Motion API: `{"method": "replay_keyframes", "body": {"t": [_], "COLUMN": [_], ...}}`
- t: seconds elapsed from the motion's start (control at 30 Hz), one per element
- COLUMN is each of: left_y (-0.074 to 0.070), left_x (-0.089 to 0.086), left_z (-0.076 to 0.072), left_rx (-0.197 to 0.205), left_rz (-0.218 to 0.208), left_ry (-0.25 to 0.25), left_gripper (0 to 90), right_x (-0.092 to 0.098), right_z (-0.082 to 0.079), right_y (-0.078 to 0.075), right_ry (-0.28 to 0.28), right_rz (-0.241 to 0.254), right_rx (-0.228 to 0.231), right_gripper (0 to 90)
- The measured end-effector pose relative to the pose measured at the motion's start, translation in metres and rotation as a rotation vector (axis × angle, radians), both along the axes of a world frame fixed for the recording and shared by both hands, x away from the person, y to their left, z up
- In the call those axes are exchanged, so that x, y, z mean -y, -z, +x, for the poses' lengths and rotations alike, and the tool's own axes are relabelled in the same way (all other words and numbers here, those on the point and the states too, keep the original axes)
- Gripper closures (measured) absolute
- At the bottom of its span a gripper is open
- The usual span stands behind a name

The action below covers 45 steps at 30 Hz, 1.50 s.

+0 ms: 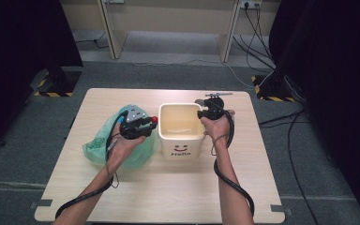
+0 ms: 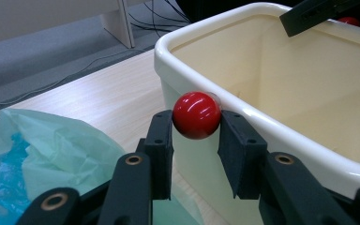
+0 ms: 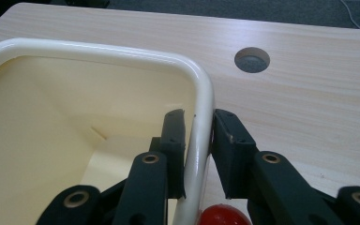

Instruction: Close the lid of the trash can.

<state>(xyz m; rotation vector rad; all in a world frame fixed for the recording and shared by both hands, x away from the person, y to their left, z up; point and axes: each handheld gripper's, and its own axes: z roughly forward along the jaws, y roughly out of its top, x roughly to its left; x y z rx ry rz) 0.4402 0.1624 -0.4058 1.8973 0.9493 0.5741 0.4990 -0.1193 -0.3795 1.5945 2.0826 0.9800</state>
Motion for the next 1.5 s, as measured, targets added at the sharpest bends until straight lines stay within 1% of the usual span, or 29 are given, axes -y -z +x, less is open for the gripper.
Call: {"method": "replay_keyframes", "body": {"t": [0.1, 0.17, 0.3, 0.33, 0.37, 0.4, 0.47, 0.5, 0.53, 0.6, 0.63, 0.67, 0.77, 0.8, 0.87, 0.9, 0.93, 1.0, 1.13, 1.2, 1.23, 1.3, 1.37, 1.4, 1.5], "left_y": [0.002, 0.006, 0.007, 0.006, 0.006, 0.005, 0.003, 0.003, 0.001, -0.001, -0.001, -0.003, -0.006, -0.006, -0.008, -0.008, -0.010, -0.011, -0.013, -0.014, -0.015, -0.015, -0.015, -0.015, -0.016], "left_x": [0.000, -0.001, -0.001, -0.001, -0.001, -0.001, -0.002, -0.002, -0.003, -0.005, -0.005, -0.007, -0.011, -0.011, -0.012, -0.013, -0.014, -0.015, -0.017, -0.017, -0.018, -0.018, -0.018, -0.018, -0.019], "left_z": [0.001, 0.001, 0.001, 0.001, 0.001, 0.000, -0.001, -0.001, -0.002, -0.002, -0.002, -0.003, -0.005, -0.005, -0.007, -0.008, -0.011, -0.013, -0.017, -0.019, -0.021, -0.024, -0.028, -0.032, -0.038], "left_rx": [-0.007, -0.016, -0.016, -0.015, -0.014, -0.009, -0.004, -0.004, -0.003, -0.004, -0.004, -0.003, -0.005, -0.005, -0.003, -0.004, -0.006, -0.009, -0.012, -0.016, -0.019, -0.029, -0.037, -0.045, -0.056], "left_rz": [0.001, 0.001, -0.004, -0.002, -0.003, -0.008, -0.018, -0.018, -0.022, -0.025, -0.025, -0.029, -0.043, -0.043, -0.049, -0.052, -0.060, -0.070, -0.076, -0.083, -0.089, -0.101, -0.110, -0.123, -0.144], "left_ry": [-0.004, -0.006, -0.007, -0.007, -0.007, -0.011, -0.016, -0.016, -0.024, -0.031, -0.031, -0.036, -0.044, -0.044, -0.043, -0.041, -0.038, -0.038, -0.034, -0.035, -0.034, -0.029, -0.020, -0.014, -0.005], "left_gripper": [65.3, 65.3, 65.3, 65.3, 65.3, 64.6, 61.6, 59.8, 57.7, 54.4, 53.1, 52.4, 49.2, 48.5, 47.6, 47.6, 46.5, 45.0, 43.3, 41.0, 41.0, 38.4, 36.3, 35.3, 32.6], "right_x": [0.000, 0.000, 0.000, 0.001, 0.001, 0.002, 0.004, 0.004, 0.007, 0.010, 0.010, 0.013, 0.020, 0.020, 0.028, 0.028, 0.033, 0.039, 0.046, 0.055, 0.055, 0.063, 0.069, 0.071, 0.077], "right_z": [0.000, 0.000, -0.001, -0.001, -0.001, -0.002, -0.002, -0.002, -0.003, -0.004, -0.004, -0.006, -0.009, -0.009, -0.012, -0.012, -0.015, -0.018, -0.022, -0.027, -0.027, -0.031, -0.033, -0.035, -0.038], "right_y": [0.000, 0.001, 0.002, 0.002, 0.002, 0.001, -0.001, -0.001, -0.003, -0.007, -0.007, -0.010, -0.014, -0.014, -0.018, -0.018, -0.019, -0.019, -0.019, -0.018, -0.018, -0.016, -0.015, -0.014, -0.011], "right_ry": [-0.001, -0.005, -0.006, -0.002, -0.002, 0.007, 0.003, 0.003, 0.012, 0.014, 0.014, 0.017, 0.015, 0.015, 0.019, 0.019, 0.020, 0.020, 0.009, 0.013, 0.013, 0.021, 0.020, 0.018, 0.014], "right_rz": [0.000, 0.003, 0.004, 0.005, 0.005, 0.017, 0.020, 0.020, 0.033, 0.043, 0.043, 0.064, 0.100, 0.100, 0.113, 0.113, 0.123, 0.136, 0.141, 0.147, 0.147, 0.156, 0.156, 0.156, 0.147], "right_rx": [-0.003, -0.007, -0.005, -0.002, -0.002, -0.001, 0.013, 0.013, 0.021, 0.027, 0.027, 0.035, 0.049, 0.049, 0.060, 0.060, 0.069, 0.074, 0.084, 0.090, 0.090, 0.092, 0.094, 0.094, 0.095], "right_gripper": [73.7, 73.4, 71.7, 68.4, 68.4, 65.5, 62.8, 62.8, 59.2, 55.4, 55.4, 51.5, 48.5, 48.5, 45.9, 45.9, 45.2, 44.1, 43.0, 42.0, 42.0, 41.4, 40.5, 40.2, 37.8]}}
